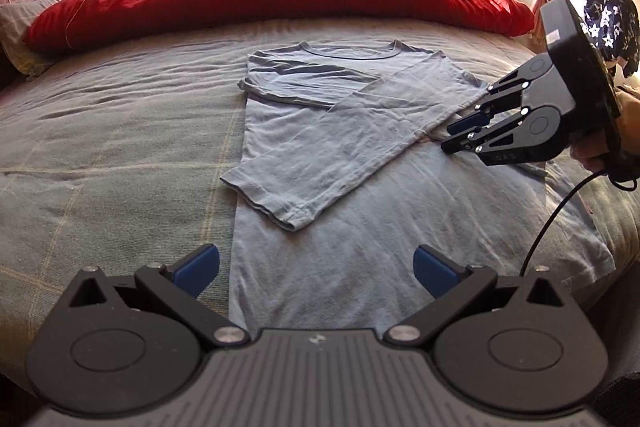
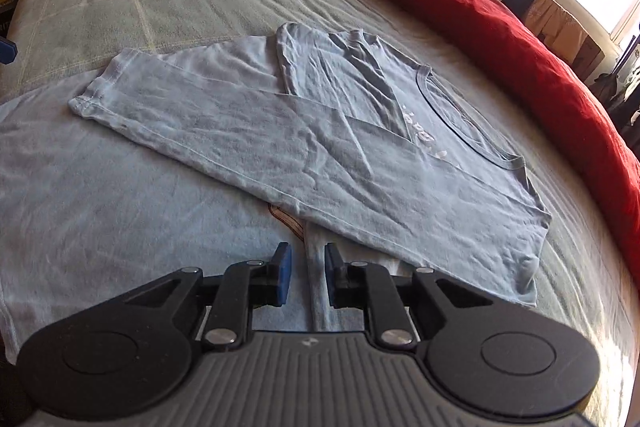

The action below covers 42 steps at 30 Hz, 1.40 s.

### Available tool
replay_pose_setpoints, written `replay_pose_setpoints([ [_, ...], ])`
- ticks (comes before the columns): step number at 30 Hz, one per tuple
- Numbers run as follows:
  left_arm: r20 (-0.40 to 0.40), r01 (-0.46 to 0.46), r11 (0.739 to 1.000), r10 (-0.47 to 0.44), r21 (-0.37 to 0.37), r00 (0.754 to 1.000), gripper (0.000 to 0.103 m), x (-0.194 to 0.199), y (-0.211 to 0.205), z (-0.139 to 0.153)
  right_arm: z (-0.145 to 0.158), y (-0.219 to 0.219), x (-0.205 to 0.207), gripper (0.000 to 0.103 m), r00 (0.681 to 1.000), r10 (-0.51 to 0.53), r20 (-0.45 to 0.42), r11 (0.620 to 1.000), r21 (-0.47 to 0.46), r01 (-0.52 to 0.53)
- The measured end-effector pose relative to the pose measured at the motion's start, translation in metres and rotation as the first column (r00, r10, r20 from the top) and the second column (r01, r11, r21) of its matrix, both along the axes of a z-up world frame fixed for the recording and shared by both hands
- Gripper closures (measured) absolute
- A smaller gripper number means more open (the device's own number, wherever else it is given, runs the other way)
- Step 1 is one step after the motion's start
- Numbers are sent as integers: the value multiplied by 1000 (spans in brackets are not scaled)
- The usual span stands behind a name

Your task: Fold clothes

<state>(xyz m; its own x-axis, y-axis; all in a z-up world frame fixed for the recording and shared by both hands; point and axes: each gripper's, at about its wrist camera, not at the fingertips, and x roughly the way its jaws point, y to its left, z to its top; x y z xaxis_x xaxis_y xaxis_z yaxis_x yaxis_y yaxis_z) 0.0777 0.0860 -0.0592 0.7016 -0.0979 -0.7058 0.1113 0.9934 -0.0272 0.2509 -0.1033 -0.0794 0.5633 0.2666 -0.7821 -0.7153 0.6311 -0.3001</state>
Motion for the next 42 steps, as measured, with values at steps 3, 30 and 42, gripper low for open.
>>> replay_pose_setpoints([
  [3,-13,1,1000,-1,-3,1000,1,4,1,-5,-6,3,6,84,1000,7,-2,1000,-16,-7],
  [30,-32,16,1000,-16,-6,999,1,6,-5,-11,27,-110,31,75,947,-283,-153,923,224,312],
  [42,-42,20,1000,-19,15,999,1,7,-13,-11,0,-136,35,62,923,-351,-158,911,168,376],
])
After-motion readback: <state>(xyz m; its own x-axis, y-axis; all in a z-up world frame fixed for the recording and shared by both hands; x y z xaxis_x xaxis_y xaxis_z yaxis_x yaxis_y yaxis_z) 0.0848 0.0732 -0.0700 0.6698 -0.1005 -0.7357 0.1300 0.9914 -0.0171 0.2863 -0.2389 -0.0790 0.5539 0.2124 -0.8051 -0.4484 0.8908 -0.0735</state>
